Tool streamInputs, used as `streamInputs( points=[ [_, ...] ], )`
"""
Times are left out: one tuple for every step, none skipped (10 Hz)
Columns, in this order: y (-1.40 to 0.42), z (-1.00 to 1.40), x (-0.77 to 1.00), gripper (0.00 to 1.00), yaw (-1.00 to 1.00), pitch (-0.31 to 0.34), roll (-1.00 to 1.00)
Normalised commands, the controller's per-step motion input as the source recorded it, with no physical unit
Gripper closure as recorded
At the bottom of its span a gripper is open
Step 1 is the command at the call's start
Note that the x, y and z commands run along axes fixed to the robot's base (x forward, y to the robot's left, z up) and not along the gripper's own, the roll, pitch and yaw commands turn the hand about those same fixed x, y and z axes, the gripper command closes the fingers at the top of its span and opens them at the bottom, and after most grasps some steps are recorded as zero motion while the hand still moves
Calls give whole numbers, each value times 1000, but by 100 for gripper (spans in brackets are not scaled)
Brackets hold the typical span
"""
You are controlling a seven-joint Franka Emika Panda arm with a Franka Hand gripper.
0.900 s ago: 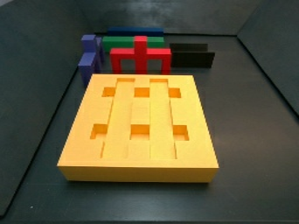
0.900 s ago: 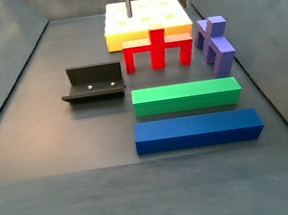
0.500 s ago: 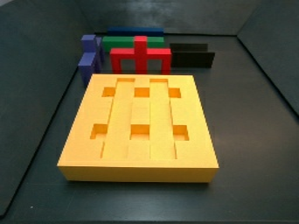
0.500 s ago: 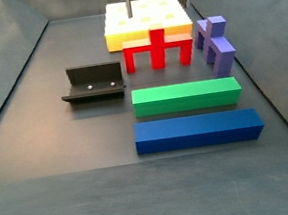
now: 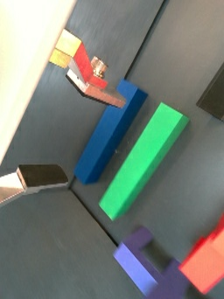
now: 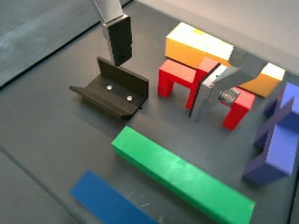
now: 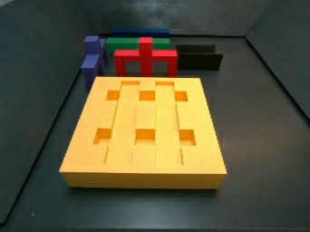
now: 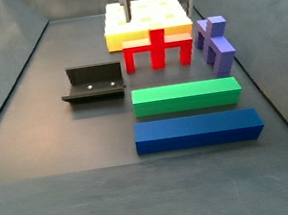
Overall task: Pick up the green object. Move up. Move to above the board. Insert the green object.
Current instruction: Pick up the green object.
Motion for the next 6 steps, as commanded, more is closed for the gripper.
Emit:
streamInputs(
  points=[
    [189,0,289,0,-731,0,-127],
    [111,-3,300,0,-794,0,-150],
    [34,-114,194,0,-840,-33,-171],
    [0,-409,0,0,-814,-234,-223],
    [40,-526,-34,0,-734,-174,-199],
    [37,-431,-109,0,-774,-79,-149]
  ],
)
